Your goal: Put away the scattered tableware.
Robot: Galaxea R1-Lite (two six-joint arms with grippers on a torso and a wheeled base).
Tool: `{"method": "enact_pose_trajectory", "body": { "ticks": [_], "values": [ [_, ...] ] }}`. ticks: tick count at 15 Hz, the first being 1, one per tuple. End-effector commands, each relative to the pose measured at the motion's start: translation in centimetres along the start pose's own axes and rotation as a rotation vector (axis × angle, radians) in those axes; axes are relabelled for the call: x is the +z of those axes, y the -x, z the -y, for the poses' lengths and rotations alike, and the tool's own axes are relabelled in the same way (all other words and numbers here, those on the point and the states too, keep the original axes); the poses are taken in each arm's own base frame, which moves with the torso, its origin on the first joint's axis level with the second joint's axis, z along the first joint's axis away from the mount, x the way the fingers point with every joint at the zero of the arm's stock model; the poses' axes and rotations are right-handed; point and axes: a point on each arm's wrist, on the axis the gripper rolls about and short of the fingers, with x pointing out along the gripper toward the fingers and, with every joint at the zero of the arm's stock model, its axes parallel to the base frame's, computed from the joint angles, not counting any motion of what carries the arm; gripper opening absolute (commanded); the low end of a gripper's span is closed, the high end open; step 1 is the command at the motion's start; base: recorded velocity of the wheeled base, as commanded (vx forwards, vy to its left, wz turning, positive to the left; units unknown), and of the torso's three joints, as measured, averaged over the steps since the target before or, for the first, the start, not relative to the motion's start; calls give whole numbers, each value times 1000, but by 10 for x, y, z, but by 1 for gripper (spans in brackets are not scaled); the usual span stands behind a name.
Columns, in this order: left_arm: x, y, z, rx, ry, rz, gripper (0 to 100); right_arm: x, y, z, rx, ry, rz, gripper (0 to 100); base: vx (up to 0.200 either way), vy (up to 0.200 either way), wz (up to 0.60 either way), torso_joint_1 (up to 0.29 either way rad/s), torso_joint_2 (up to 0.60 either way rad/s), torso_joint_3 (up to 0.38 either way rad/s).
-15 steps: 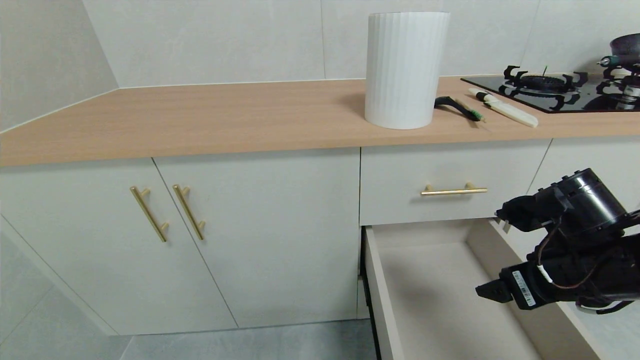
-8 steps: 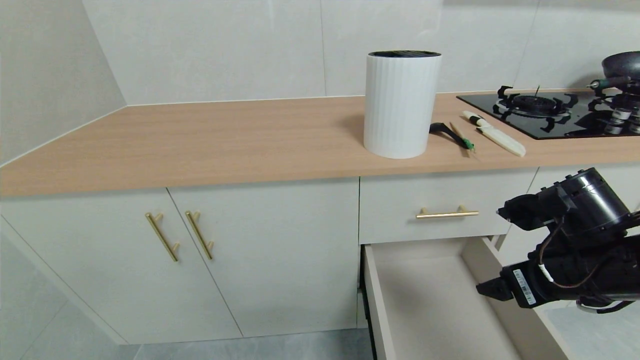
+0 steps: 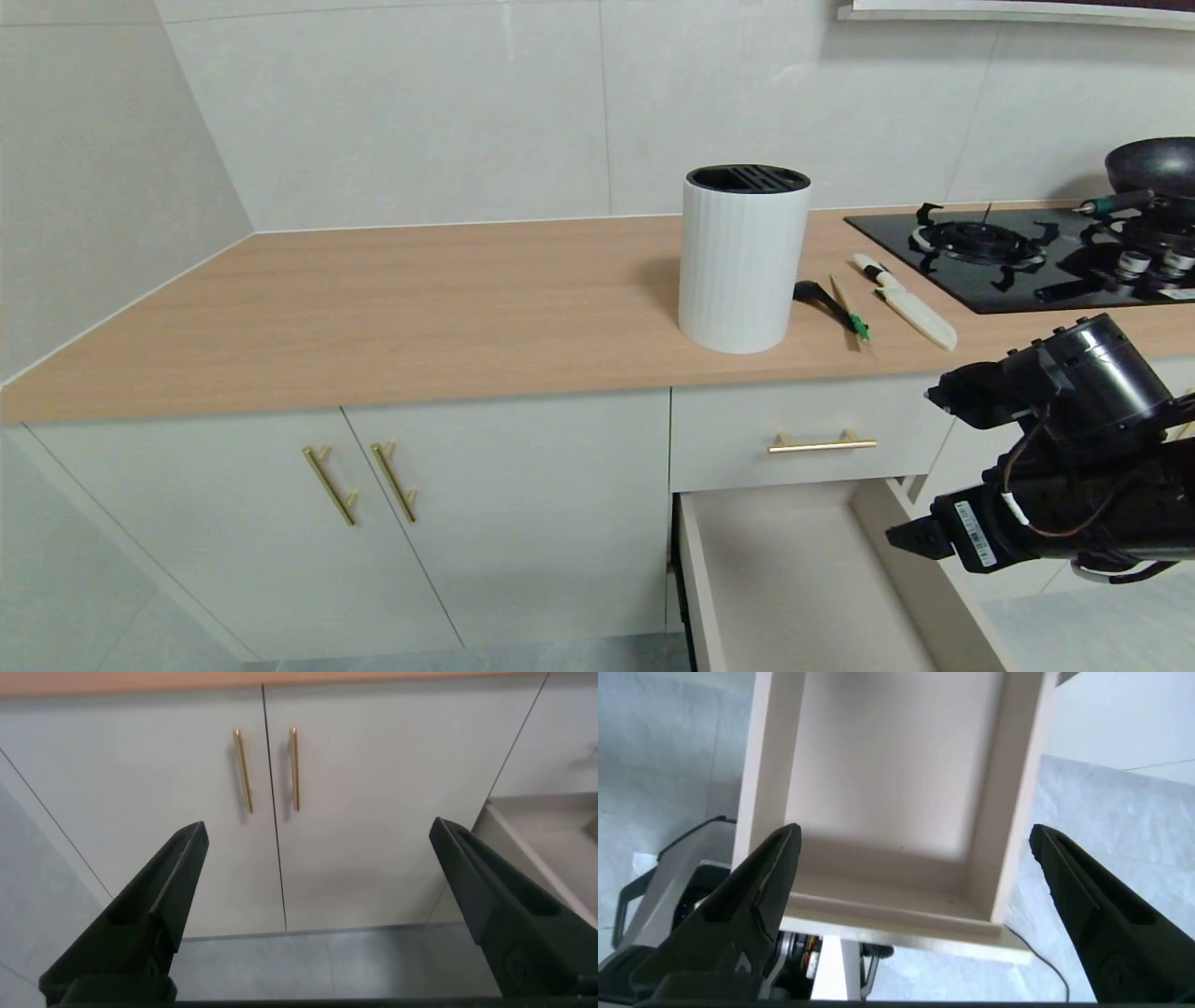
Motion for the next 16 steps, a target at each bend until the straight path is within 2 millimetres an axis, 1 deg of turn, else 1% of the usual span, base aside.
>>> {"method": "enact_pose_trajectory", "body": {
  "ticks": [1,5,7,9,10,12,13,15,16],
  "values": [
    [0,0,0,1,0,-2,100,0,-1,0,0,1,-2,100,0,0,0,222,-496,-281],
    [0,0,0,1,0,-2,100,3,-1,-1,4,-6,26,100,0,0,0,214,-502,-288],
    [0,0,0,1,0,0,100,5,-1,-1,4,-13,59,100,0,0,0,102,-247,-134],
    [0,0,0,1,0,-2,100,20,-1,3,-3,-53,161,100,0,0,0,18,-55,-31],
    [0,0,0,1,0,-2,100,34,-3,10,-16,-87,203,100,0,0,0,0,0,0],
    [0,0,0,1,0,-2,100,75,-10,26,-63,-158,272,100,0,0,0,0,0,0],
    [0,0,0,1,0,-2,100,88,-12,31,-72,-186,285,100,0,0,0,0,0,0],
    [0,0,0,1,0,-2,100,122,-21,32,-64,-324,267,100,0,0,0,0,0,0],
    [0,0,0,1,0,-2,100,134,-26,31,-60,-403,247,100,0,0,0,0,0,0]
  ]
}}
